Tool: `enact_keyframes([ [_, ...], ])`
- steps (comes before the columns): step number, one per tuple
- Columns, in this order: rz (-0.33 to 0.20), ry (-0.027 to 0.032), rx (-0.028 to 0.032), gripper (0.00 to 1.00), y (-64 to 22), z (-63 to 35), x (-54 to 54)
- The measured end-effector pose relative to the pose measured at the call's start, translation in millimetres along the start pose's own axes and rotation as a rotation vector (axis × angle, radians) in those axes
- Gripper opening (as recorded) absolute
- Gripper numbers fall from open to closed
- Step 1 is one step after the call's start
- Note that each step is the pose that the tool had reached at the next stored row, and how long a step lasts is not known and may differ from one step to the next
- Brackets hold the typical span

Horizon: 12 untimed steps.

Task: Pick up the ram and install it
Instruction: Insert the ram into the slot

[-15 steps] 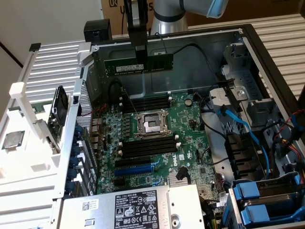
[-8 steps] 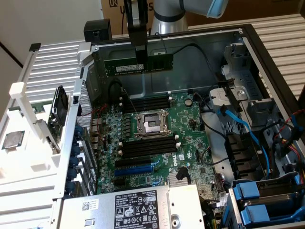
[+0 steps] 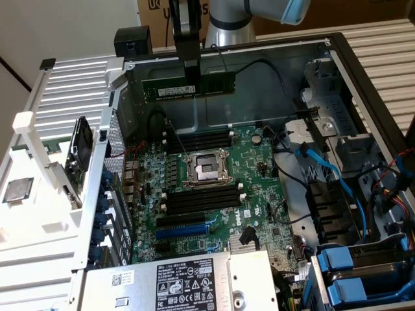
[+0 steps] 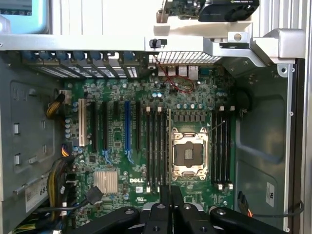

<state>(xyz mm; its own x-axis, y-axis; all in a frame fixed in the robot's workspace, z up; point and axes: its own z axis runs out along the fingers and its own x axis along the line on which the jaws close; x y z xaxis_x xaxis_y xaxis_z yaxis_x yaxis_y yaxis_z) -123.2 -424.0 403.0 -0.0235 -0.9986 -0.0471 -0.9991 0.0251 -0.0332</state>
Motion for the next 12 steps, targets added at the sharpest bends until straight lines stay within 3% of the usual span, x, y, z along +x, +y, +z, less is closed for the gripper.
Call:
enact_keyframes([
  [12, 0.0, 0.0001, 0.0, 0.12, -0.2, 4.6, -0.2],
])
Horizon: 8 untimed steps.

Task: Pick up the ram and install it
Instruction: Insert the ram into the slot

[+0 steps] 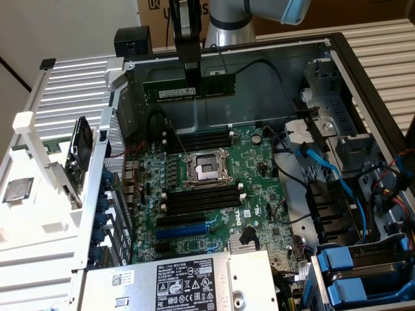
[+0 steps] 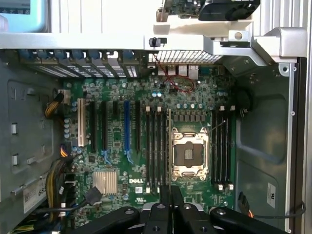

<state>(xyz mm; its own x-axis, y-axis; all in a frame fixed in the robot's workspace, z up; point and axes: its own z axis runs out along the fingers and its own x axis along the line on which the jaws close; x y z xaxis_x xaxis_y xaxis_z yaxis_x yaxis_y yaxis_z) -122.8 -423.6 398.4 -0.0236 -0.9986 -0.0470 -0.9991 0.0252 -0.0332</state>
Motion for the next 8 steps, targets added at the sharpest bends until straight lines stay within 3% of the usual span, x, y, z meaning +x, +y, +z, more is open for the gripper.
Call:
enact_keyframes([
  [8, 0.0, 0.0003, -0.0001, 0.12, 0.4, 14.5, 0.7],
])
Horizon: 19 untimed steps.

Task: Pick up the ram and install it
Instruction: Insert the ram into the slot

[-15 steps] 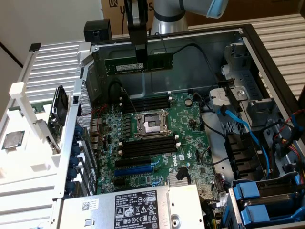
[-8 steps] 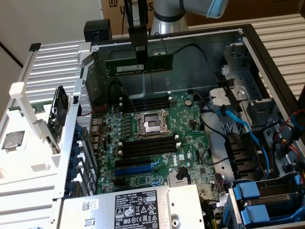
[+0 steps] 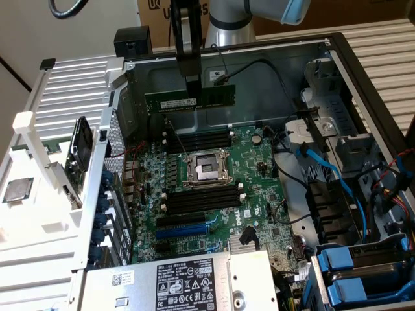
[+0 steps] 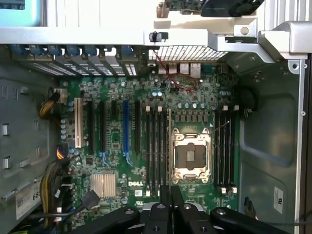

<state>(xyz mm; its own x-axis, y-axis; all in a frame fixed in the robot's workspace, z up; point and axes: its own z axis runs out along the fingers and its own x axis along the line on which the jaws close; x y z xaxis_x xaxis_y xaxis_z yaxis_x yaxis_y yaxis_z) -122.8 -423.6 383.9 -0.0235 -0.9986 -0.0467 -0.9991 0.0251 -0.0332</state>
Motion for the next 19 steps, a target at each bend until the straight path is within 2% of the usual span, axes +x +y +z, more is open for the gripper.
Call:
enact_keyframes([
  [4, 0.0, -0.0002, 0.0001, 0.12, -0.5, 7.4, 0.3],
  [9, 0.0, -0.0002, 0.0, 0.12, -7.9, 16.8, 0.6],
  [19, 0.0, 0.0, 0.0, 0.12, -7.3, 36.7, 1.7],
])
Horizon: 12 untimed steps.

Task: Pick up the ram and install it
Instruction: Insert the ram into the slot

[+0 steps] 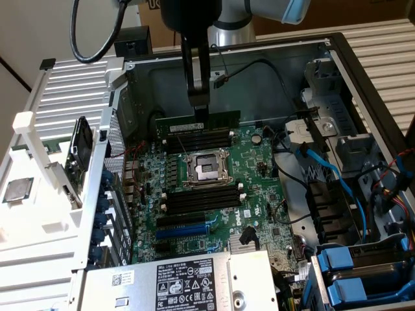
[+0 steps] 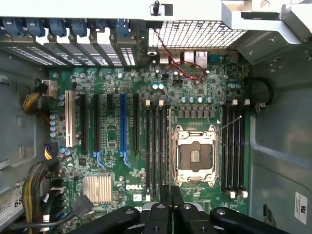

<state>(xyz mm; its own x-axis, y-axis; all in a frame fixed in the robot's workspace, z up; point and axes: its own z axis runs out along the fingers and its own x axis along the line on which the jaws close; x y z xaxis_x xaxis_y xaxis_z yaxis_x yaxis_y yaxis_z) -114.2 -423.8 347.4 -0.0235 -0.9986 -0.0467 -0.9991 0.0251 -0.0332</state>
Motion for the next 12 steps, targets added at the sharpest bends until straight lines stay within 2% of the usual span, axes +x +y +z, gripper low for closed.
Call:
enact_keyframes([
  [12, 0.0, -0.0001, 0.0, 0.12, -3.8, 22.1, 0.9],
])
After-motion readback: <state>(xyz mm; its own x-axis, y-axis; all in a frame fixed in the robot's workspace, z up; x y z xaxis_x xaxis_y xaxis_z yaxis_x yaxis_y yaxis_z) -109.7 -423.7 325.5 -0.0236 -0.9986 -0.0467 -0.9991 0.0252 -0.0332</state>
